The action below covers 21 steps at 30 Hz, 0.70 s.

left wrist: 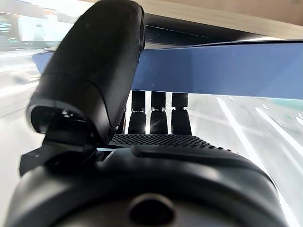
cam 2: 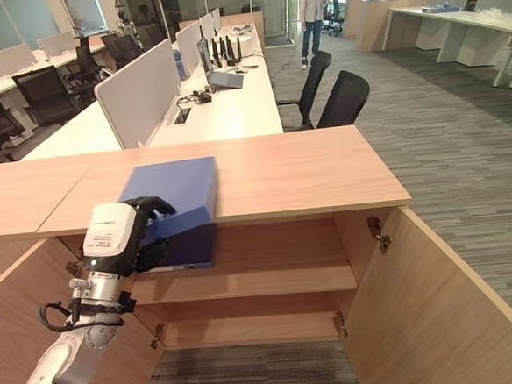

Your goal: Put the empty folder in the office cabinet

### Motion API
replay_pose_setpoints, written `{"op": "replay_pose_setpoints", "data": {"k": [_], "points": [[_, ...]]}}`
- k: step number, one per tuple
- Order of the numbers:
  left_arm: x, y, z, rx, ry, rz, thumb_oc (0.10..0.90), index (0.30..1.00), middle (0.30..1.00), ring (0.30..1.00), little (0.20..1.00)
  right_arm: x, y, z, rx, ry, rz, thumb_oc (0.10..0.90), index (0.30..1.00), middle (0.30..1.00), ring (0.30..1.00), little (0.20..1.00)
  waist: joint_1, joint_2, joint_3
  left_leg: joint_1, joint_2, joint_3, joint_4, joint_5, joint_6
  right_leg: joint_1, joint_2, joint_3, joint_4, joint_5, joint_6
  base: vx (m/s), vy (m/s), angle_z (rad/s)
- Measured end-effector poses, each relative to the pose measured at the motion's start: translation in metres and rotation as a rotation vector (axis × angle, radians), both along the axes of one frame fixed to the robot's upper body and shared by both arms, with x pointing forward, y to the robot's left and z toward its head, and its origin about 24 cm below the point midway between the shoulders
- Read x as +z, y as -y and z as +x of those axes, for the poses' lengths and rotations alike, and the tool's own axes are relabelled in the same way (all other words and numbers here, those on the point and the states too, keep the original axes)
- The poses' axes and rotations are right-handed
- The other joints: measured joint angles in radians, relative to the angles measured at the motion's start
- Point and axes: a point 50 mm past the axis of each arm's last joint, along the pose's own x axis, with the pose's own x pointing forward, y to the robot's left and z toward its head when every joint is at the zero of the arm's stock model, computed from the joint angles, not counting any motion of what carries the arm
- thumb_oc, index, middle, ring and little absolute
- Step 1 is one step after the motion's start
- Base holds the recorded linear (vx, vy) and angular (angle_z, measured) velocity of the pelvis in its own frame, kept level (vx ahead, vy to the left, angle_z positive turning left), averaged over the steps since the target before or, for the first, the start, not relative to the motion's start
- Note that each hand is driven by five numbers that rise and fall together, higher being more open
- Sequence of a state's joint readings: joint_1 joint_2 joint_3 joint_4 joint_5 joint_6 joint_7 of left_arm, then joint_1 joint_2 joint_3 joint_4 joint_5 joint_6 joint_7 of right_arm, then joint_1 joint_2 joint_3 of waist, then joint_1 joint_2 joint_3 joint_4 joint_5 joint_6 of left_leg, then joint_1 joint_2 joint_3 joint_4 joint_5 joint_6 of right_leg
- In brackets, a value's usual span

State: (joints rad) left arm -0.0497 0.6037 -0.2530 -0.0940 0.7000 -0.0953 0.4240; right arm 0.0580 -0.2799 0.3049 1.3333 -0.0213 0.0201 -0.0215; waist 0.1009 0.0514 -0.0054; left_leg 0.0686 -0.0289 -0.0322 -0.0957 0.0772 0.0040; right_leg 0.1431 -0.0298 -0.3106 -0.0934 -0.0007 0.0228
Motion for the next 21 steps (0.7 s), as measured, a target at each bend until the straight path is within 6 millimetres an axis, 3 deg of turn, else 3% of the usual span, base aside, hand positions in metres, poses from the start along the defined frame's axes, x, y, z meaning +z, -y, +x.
{"op": "replay_pose_setpoints", "data": {"k": [13,18,21], "points": [[0.027,0.036,-0.011,-0.275,-0.002,-0.184,0.400,0.300,0.300,0.300,0.300,0.001,0.001,0.009,0.003,0.023,-0.010,0.800,0.900,0.900,0.900,0.900,-0.005,0.010,0.027,-0.018,-0.001,-0.001,0.004,0.005,0.006,-0.014,-0.001,-0.001,0.000,0.001,0.001,0.00,0.000,0.00],[0.035,0.047,-0.016,-0.422,-0.121,-0.362,0.400,0.300,0.300,0.300,0.300,0.001,0.001,0.009,0.003,0.023,-0.009,0.800,0.900,0.900,0.900,0.900,-0.010,0.010,0.028,-0.017,-0.002,-0.002,0.004,0.005,0.006,-0.013,-0.002,-0.002,0.000,-0.002,0.005,0.00,0.000,0.00],[0.048,0.056,-0.021,-0.616,-0.251,-0.624,0.400,0.300,0.300,0.300,0.300,0.001,0.002,0.010,0.003,0.017,-0.007,0.800,0.900,0.900,0.900,0.900,-0.012,0.011,0.028,-0.016,-0.005,-0.003,0.004,0.005,0.006,-0.011,-0.004,-0.003,0.000,-0.004,0.007,0.00,0.000,0.00]]}}
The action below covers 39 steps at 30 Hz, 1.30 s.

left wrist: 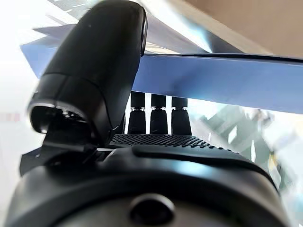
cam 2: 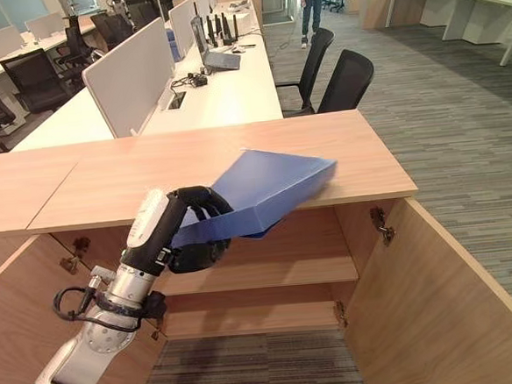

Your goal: Put the empty folder in the office cabinet

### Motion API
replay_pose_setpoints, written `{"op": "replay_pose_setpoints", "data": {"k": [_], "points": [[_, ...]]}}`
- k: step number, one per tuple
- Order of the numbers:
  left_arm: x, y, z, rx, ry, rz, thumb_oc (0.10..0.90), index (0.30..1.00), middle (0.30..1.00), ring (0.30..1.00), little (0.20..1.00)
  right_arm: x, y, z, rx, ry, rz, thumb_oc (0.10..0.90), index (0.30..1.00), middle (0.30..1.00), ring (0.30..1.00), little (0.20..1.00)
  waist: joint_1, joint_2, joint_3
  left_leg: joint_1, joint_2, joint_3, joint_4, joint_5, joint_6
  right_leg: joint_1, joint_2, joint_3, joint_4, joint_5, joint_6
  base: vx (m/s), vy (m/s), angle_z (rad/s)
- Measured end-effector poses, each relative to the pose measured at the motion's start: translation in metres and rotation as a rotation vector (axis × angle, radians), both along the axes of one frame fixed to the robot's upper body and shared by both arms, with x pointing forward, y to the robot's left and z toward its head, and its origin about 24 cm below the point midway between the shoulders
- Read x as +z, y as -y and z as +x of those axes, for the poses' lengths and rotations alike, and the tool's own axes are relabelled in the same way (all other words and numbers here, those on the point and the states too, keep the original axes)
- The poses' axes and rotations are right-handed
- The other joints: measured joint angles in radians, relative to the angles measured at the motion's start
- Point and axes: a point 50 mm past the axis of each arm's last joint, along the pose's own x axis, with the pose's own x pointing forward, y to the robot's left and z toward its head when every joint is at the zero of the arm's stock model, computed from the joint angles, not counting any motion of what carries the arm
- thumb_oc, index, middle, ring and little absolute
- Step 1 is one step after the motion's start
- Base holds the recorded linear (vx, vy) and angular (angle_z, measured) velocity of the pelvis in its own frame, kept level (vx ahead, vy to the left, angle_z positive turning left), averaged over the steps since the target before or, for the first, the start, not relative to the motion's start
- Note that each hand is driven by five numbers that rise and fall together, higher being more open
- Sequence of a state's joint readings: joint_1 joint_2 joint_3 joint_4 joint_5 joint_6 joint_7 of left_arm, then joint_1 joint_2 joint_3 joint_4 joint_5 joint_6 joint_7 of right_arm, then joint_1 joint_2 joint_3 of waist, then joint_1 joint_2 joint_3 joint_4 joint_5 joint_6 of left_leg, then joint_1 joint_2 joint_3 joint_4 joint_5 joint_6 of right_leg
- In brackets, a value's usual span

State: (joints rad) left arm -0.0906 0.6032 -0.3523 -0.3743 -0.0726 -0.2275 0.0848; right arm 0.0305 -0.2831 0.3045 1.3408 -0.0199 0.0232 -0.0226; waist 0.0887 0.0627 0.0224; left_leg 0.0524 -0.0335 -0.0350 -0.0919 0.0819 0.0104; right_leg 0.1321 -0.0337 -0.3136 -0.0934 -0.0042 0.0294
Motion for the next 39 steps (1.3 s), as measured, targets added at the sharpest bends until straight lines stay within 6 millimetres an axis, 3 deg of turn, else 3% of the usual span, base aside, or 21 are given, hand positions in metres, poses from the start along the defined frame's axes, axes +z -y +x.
{"op": "replay_pose_setpoints", "data": {"k": [2,3,5,8,9,13,19,22,24,28,32,36,37,39], "points": [[0.002,0.007,-0.003,-0.117,-0.076,-0.089,0.400,0.300,0.300,0.300,0.300,0.000,0.000,0.001,0.011,-0.003,0.002,0.800,0.900,0.900,0.900,0.900,-0.002,0.000,0.000,0.000,0.000,0.000,0.000,0.000,0.000,0.001,0.000,0.000,0.000,0.000,0.000,0.00,0.000,0.00],[-0.004,0.016,-0.006,-0.233,-0.186,-0.195,0.400,0.300,0.300,0.300,0.300,0.000,-0.001,0.003,0.030,-0.006,0.004,0.800,0.900,0.900,0.900,0.900,-0.003,0.000,0.000,0.001,0.000,0.000,0.000,0.000,0.000,0.002,-0.001,0.000,0.000,0.000,0.000,0.00,0.000,0.00],[-0.024,0.027,-0.007,-0.315,-0.353,-0.241,0.400,0.300,0.300,0.300,0.300,0.000,-0.001,0.006,0.048,-0.006,0.008,0.800,0.900,0.900,0.900,0.900,-0.006,0.000,0.000,0.002,0.000,0.000,0.000,-0.001,-0.002,0.002,0.000,0.000,0.000,0.000,0.000,0.00,0.000,0.00],[-0.057,0.033,-0.015,-0.344,-0.558,-0.223,0.400,0.300,0.300,0.300,0.300,0.001,0.000,0.008,0.053,-0.003,0.006,0.800,0.900,0.900,0.900,0.900,-0.018,0.002,0.001,0.002,0.001,0.001,0.000,0.000,-0.001,0.001,0.000,0.001,0.000,0.000,0.000,0.00,0.000,0.00],[-0.078,0.031,-0.021,-0.327,-0.680,-0.228,0.400,0.300,0.300,0.300,0.300,0.001,0.000,0.010,0.054,0.000,0.006,0.800,0.900,0.900,0.900,0.900,-0.025,0.005,0.003,0.003,0.001,0.002,0.001,0.000,0.000,0.001,0.001,0.001,0.000,0.000,0.000,0.00,0.000,0.00],[-0.106,0.018,-0.027,-0.241,-0.836,-0.228,0.400,0.300,0.300,0.300,0.300,0.002,0.001,0.013,0.056,0.005,0.010,0.800,0.900,0.900,0.900,0.900,-0.025,0.007,0.021,0.003,0.004,0.002,0.001,0.001,0.000,0.002,0.003,-0.001,0.000,0.001,-0.001,0.00,0.000,0.00],[-0.105,0.004,-0.024,-0.190,-0.811,-0.167,0.400,0.300,0.300,0.300,0.300,0.001,-0.001,0.011,0.056,-0.001,0.014,0.800,0.900,0.900,0.900,0.900,-0.005,0.001,0.029,0.019,0.002,0.000,0.000,0.000,-0.001,0.018,0.002,-0.001,0.000,-0.001,0.001,0.00,0.000,0.00],[-0.103,-0.009,-0.025,-0.156,-0.743,0.014,0.400,0.300,0.300,0.300,0.300,0.001,-0.002,0.011,0.052,0.003,0.018,0.800,0.900,0.900,0.900,0.900,-0.004,-0.002,0.031,0.019,0.004,0.000,-0.002,-0.003,-0.006,0.019,0.003,-0.001,0.000,-0.002,0.000,0.00,0.000,0.00],[-0.106,-0.025,-0.028,-0.096,-0.668,0.248,0.400,0.300,0.300,0.300,0.300,0.001,-0.003,0.011,0.051,0.003,0.020,0.800,0.900,0.900,0.900,0.900,-0.002,-0.003,0.032,0.018,0.005,0.000,-0.002,-0.006,-0.011,0.018,0.004,-0.001,0.000,-0.002,0.000,0.00,0.000,0.00],[-0.128,-0.043,-0.035,-0.004,-0.698,0.392,0.400,0.300,0.300,0.300,0.300,0.001,-0.005,0.015,0.083,0.003,0.024,0.800,0.900,0.900,0.900,0.900,0.013,-0.004,0.032,0.017,0.005,0.001,-0.002,-0.006,-0.011,0.017,0.004,0.000,0.000,-0.002,0.000,0.00,-0.002,-0.01],[-0.142,-0.060,-0.049,0.072,-0.756,0.432,0.400,0.300,0.300,0.300,0.300,0.005,-0.009,0.032,0.165,0.062,0.038,0.800,0.900,0.900,0.900,0.900,0.024,-0.015,0.039,0.017,0.005,0.001,0.000,-0.002,-0.004,0.016,0.004,0.001,0.000,-0.003,-0.003,0.00,0.000,0.00],[-0.146,-0.072,-0.058,0.133,-0.780,0.437,0.400,0.300,0.300,0.300,0.300,0.030,-0.020,0.084,0.235,0.330,0.097,0.800,0.900,0.900,0.900,0.900,0.023,-0.018,0.041,0.017,0.005,0.004,0.000,-0.002,-0.003,0.014,0.004,0.002,0.000,-0.002,-0.003,0.00,0.004,-0.01],[-0.145,-0.072,-0.057,0.148,-0.766,0.444,0.400,0.300,0.300,0.300,0.300,0.045,-0.036,0.109,0.284,0.466,0.145,0.800,0.900,0.900,0.900,0.900,0.022,-0.013,0.041,0.017,0.005,0.004,0.000,-0.002,-0.003,0.013,0.004,0.003,0.000,-0.002,-0.003,0.00,0.000,0.00],[-0.143,-0.073,-0.055,0.171,-0.738,0.448,0.400,0.300,0.300,0.300,0.300,0.067,-0.056,0.137,0.341,0.617,0.203,0.800,0.900,0.900,0.900,0.900,0.024,-0.011,0.041,0.016,0.005,0.003,0.000,-0.008,-0.012,0.010,0.004,0.002,0.000,-0.002,-0.004,0.00,-0.001,0.02]]}}
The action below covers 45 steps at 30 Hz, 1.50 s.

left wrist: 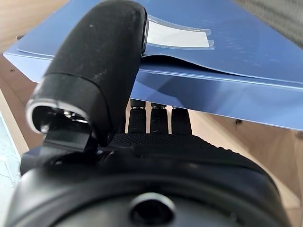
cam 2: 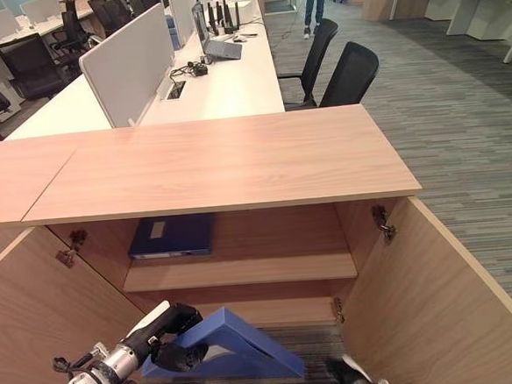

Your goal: Put the empty folder in the office cabinet

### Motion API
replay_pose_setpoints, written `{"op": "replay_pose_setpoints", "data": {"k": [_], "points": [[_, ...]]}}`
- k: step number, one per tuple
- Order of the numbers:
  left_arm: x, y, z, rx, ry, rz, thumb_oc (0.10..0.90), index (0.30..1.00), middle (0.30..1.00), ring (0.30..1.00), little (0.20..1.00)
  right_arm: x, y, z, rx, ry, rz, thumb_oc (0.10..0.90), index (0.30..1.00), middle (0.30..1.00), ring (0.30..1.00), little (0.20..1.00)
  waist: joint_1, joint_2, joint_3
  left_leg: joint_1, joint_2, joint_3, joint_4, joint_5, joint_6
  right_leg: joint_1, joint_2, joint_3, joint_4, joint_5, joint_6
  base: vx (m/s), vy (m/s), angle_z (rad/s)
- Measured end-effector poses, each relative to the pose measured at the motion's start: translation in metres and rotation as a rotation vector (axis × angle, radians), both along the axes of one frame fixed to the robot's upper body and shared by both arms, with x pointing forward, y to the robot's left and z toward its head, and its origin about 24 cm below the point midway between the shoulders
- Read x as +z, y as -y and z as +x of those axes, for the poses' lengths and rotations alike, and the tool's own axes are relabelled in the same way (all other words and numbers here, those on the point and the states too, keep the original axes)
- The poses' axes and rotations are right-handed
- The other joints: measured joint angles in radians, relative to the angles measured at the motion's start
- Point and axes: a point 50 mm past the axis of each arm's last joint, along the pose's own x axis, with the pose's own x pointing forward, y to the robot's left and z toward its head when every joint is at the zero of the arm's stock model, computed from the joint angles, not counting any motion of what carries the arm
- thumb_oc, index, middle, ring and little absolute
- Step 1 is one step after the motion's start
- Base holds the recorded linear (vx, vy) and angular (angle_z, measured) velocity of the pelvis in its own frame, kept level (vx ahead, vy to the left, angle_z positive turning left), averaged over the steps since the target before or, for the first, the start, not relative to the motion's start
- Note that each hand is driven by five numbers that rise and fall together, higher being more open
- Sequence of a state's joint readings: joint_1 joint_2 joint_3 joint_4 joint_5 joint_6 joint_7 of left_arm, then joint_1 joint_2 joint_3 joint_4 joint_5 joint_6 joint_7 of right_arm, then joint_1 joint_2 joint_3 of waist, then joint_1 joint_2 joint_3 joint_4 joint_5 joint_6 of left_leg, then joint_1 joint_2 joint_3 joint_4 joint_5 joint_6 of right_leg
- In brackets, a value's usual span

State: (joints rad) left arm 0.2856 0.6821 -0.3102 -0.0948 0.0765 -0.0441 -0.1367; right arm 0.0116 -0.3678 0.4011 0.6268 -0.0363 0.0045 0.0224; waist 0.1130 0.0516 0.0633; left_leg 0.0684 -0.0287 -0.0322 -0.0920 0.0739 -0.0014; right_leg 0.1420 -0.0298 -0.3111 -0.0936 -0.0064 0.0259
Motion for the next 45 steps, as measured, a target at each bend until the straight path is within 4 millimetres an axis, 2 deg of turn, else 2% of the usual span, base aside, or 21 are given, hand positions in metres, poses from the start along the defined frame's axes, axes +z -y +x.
{"op": "replay_pose_setpoints", "data": {"k": [2,5,15,25,29,31,34,38,40,45], "points": [[0.003,-0.002,0.002,0.022,0.034,0.011,0.400,0.300,0.300,0.300,0.300,0.013,-0.010,0.016,0.035,0.075,0.028,0.800,0.900,0.900,0.900,0.900,0.004,0.000,0.000,-0.006,-0.002,-0.001,0.000,0.000,0.000,-0.004,-0.001,-0.001,0.003,0.000,0.000,-0.01,-0.010,0.04],[0.009,-0.002,0.006,0.059,0.081,0.003,0.400,0.300,0.300,0.300,0.300,0.030,-0.014,0.029,0.071,0.154,0.046,0.800,0.900,0.900,0.900,0.900,0.003,-0.002,-0.001,-0.018,-0.005,-0.001,0.001,0.009,0.013,-0.012,-0.005,-0.001,0.007,0.007,-0.006,0.00,0.000,0.00],[0.010,-0.001,0.005,0.045,0.097,0.022,0.400,0.300,0.300,0.300,0.300,0.041,-0.014,0.028,0.177,0.140,0.064,0.800,0.900,0.900,0.900,0.900,-0.001,-0.006,0.002,-0.016,-0.006,0.003,0.000,0.007,0.010,-0.012,-0.007,0.000,0.000,0.001,0.004,0.00,0.000,0.00],[0.020,-0.004,0.010,0.051,0.153,0.047,0.400,0.300,0.300,0.300,0.300,0.050,-0.023,0.032,0.277,0.150,0.081,0.800,0.900,0.900,0.900,0.900,0.004,-0.011,0.013,-0.017,-0.007,0.003,0.001,0.006,0.009,-0.014,-0.008,0.000,0.000,0.002,0.004,0.00,0.000,0.00],[0.035,0.006,0.016,0.019,0.213,-0.008,0.400,0.300,0.300,0.300,0.300,0.074,-0.025,0.053,0.330,0.248,0.054,0.800,0.900,0.900,0.900,0.900,0.003,-0.007,0.026,-0.016,-0.007,0.005,0.001,0.007,0.010,-0.013,-0.008,0.000,0.000,0.003,0.004,0.00,0.000,0.00],[0.050,0.012,0.027,-0.007,0.274,-0.064,0.400,0.300,0.300,0.300,0.300,0.090,-0.032,0.071,0.375,0.316,0.038,0.800,0.900,0.900,0.900,0.900,0.002,-0.007,0.026,-0.015,-0.006,0.005,0.001,0.007,0.010,-0.012,-0.008,0.000,0.000,0.003,0.003,0.00,0.000,0.00],[0.064,0.015,0.036,-0.028,0.340,-0.064,0.400,0.300,0.300,0.300,0.300,0.099,-0.034,0.080,0.388,0.352,0.031,0.800,0.900,0.900,0.900,0.900,0.003,-0.007,0.026,-0.014,-0.007,0.006,0.001,0.007,0.010,-0.011,-0.008,0.000,0.002,0.006,0.000,0.00,0.000,0.00],[0.085,0.014,0.042,-0.097,0.407,-0.005,0.400,0.300,0.300,0.300,0.300,0.100,-0.039,0.080,0.408,0.354,0.037,0.800,0.900,0.900,0.900,0.900,0.005,-0.008,0.027,-0.013,-0.007,0.008,0.001,0.007,0.010,-0.010,-0.008,0.001,0.005,0.008,-0.003,0.00,0.000,0.00],[0.089,0.014,0.042,-0.115,0.417,0.006,0.400,0.300,0.300,0.300,0.300,0.099,-0.041,0.079,0.414,0.350,0.037,0.800,0.900,0.900,0.900,0.900,0.004,-0.008,0.027,-0.012,-0.007,0.009,0.001,0.007,0.010,-0.010,-0.009,0.002,0.005,0.008,-0.003,0.00,0.000,0.00],[0.092,0.016,0.042,-0.102,0.370,-0.137,0.400,0.300,0.300,0.300,0.300,0.098,-0.042,0.078,0.424,0.345,0.037,0.800,0.900,0.900,0.900,0.900,0.004,-0.011,0.029,-0.009,-0.007,0.014,0.001,0.007,0.010,-0.007,-0.008,0.003,0.000,0.008,-0.003,0.00,0.000,0.00]]}}
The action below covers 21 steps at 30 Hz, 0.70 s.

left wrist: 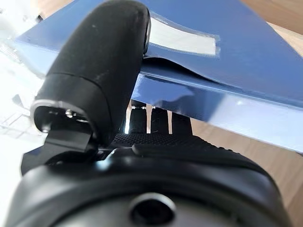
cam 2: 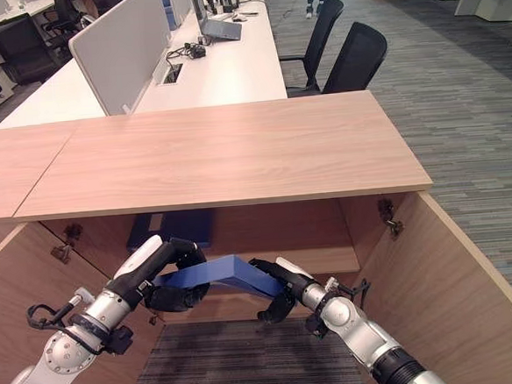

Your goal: Put the empty folder in the office cabinet

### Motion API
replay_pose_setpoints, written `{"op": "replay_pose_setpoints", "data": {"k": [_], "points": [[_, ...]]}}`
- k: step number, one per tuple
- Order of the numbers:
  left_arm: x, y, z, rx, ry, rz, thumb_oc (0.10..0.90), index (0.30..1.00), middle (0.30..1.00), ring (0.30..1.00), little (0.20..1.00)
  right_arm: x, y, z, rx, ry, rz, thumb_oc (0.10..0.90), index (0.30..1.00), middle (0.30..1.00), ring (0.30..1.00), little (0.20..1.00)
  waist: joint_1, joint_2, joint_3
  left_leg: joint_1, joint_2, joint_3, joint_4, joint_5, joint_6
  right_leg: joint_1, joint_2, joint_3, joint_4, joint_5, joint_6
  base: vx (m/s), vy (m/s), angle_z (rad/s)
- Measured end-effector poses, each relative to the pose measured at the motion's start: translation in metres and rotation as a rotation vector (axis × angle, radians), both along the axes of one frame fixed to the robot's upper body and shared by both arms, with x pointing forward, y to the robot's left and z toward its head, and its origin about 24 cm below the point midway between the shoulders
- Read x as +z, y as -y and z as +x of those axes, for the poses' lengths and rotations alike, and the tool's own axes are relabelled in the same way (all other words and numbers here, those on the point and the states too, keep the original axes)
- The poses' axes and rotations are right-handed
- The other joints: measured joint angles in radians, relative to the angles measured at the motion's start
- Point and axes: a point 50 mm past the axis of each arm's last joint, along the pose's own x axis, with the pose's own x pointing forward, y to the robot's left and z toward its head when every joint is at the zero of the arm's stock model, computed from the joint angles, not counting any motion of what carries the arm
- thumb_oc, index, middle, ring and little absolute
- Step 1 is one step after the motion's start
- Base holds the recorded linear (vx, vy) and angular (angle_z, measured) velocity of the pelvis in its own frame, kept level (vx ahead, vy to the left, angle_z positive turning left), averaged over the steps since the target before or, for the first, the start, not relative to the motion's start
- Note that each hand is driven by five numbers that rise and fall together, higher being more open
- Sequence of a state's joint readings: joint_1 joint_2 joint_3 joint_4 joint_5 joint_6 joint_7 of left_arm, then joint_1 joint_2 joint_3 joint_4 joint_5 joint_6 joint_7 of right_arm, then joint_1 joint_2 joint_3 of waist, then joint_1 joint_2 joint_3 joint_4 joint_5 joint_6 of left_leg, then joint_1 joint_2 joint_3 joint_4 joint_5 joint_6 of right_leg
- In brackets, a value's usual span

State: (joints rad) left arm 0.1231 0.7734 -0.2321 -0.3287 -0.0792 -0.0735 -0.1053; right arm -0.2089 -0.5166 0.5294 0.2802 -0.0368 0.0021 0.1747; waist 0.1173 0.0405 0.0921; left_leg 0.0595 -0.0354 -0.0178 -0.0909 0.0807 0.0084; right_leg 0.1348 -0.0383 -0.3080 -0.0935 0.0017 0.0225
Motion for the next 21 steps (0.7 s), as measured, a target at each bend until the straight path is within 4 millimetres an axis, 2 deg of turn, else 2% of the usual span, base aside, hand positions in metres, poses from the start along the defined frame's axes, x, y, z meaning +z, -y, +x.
{"op": "replay_pose_setpoints", "data": {"k": [1,2,3,4,10,14,16,18,21], "points": [[0.000,0.000,0.000,-0.002,-0.003,-0.005,0.400,0.300,0.300,0.300,0.300,0.000,0.000,0.000,0.003,-0.002,-0.002,0.800,0.900,0.900,0.900,0.900,-0.001,-0.002,0.001,0.001,0.000,0.000,0.000,0.000,0.000,0.000,0.000,0.000,0.000,0.000,0.000,0.00,0.000,0.00],[-0.001,0.000,0.000,-0.004,-0.014,-0.012,0.400,0.300,0.300,0.300,0.300,-0.001,0.000,-0.001,0.005,-0.003,-0.004,0.753,0.829,0.829,0.829,0.829,-0.001,-0.004,0.002,0.001,0.000,0.000,0.000,0.000,0.000,0.000,0.000,0.001,0.000,0.000,0.001,0.00,0.000,0.00],[-0.001,-0.001,0.000,-0.004,-0.022,-0.019,0.400,0.300,0.300,0.300,0.300,-0.001,-0.001,-0.001,0.008,-0.005,-0.003,0.416,0.324,0.324,0.324,0.324,0.000,-0.005,0.003,0.001,0.000,0.000,0.000,0.000,0.000,0.000,0.000,0.001,0.000,-0.001,0.001,0.00,0.000,0.00],[-0.001,-0.001,0.000,-0.004,-0.023,-0.022,0.400,0.300,0.300,0.300,0.300,-0.001,-0.001,-0.001,0.010,-0.006,-0.002,0.400,0.300,0.300,0.300,0.300,-0.002,-0.006,0.004,0.001,0.000,0.000,0.000,0.000,0.000,-0.001,0.000,0.002,0.000,-0.001,0.001,0.00,0.000,0.00],[-0.003,-0.001,-0.001,-0.003,-0.044,-0.034,0.400,0.300,0.300,0.300,0.300,-0.005,-0.001,-0.006,0.023,-0.033,0.007,0.400,0.300,0.300,0.300,0.300,-0.002,-0.009,0.006,0.002,0.000,0.004,0.000,0.000,0.000,-0.002,-0.001,0.006,0.000,-0.001,0.007,0.00,-0.001,-0.01],[-0.021,-0.008,-0.003,0.062,-0.197,-0.149,0.400,0.300,0.300,0.300,0.300,-0.013,0.001,-0.015,0.008,-0.050,0.018,0.400,0.300,0.300,0.300,0.300,-0.007,-0.009,0.006,0.012,0.000,0.012,0.000,0.000,0.000,0.006,-0.001,0.012,0.000,0.000,0.006,0.00,0.006,-0.03],[-0.027,-0.006,-0.005,0.062,-0.236,-0.179,0.400,0.300,0.300,0.300,0.300,-0.019,0.004,-0.022,-0.033,-0.059,0.041,0.400,0.300,0.300,0.300,0.300,-0.009,-0.008,0.006,0.013,0.000,0.013,0.000,0.000,0.000,0.004,-0.001,0.014,0.000,-0.001,0.008,0.00,0.007,-0.02],[-0.044,-0.004,-0.010,0.073,-0.336,-0.213,0.400,0.300,0.300,0.300,0.300,-0.032,0.010,-0.038,-0.062,-0.119,0.045,0.400,0.300,0.300,0.300,0.300,-0.011,-0.008,0.006,0.011,0.000,0.015,0.000,-0.001,-0.001,0.001,-0.001,0.022,0.000,0.002,0.008,0.00,0.015,-0.08],[-0.062,-0.004,-0.018,0.092,-0.440,-0.222,0.400,0.300,0.300,0.300,0.300,-0.057,0.009,-0.059,-0.118,-0.250,0.107,0.400,0.300,0.300,0.300,0.300,-0.037,-0.008,0.006,0.012,0.000,0.018,0.000,0.000,-0.001,-0.001,-0.001,0.024,0.000,0.005,0.005,0.00,0.006,-0.04]]}}
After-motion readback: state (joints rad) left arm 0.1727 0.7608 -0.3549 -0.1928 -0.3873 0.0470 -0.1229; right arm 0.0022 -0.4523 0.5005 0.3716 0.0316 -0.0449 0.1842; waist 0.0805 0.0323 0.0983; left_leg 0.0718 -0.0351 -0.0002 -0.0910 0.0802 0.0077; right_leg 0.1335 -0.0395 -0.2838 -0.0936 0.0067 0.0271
